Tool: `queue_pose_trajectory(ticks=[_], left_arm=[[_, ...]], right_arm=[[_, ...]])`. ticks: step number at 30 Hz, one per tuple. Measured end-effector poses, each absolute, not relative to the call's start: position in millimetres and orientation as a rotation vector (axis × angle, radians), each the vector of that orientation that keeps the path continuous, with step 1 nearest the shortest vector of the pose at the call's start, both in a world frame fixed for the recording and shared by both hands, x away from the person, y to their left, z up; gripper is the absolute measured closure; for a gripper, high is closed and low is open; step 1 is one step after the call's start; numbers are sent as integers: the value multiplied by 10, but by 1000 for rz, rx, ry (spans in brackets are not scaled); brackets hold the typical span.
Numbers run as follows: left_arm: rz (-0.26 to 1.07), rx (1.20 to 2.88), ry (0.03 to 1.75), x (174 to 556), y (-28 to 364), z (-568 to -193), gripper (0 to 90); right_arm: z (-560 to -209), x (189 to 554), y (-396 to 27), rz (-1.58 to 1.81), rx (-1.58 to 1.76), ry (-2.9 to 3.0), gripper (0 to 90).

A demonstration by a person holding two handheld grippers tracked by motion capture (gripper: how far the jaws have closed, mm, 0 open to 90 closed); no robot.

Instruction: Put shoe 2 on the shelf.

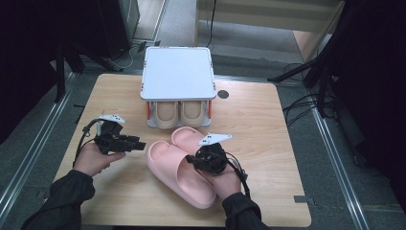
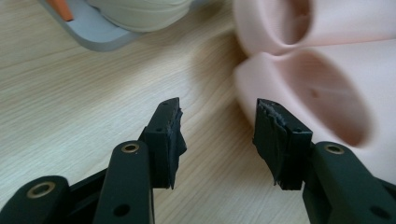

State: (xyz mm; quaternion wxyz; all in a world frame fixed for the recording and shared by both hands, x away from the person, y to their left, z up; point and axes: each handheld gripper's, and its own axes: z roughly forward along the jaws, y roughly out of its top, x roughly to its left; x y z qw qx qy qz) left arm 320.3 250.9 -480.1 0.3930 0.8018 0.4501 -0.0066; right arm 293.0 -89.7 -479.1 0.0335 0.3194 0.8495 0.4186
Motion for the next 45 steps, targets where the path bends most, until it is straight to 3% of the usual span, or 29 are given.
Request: queue_pose_trajectory(ticks=[13,24,33,45], left_arm=[[12,1998,1168,3178,2674,-4786,481],[29,1981,1189,3055,2757,-4763,473],[19,1957,1215,2991,2762,-4781,475],[4,1980,1197,3018,2739,-4809,480]], right_arm=[[-4430,3050,-867,1402,480,2868,773],[-3679,3267,-610,1475,301,2919,769],[-3206,3622,-432,1404,420,2829,767],[-2962,4255,-269,1288,846,2594,769]])
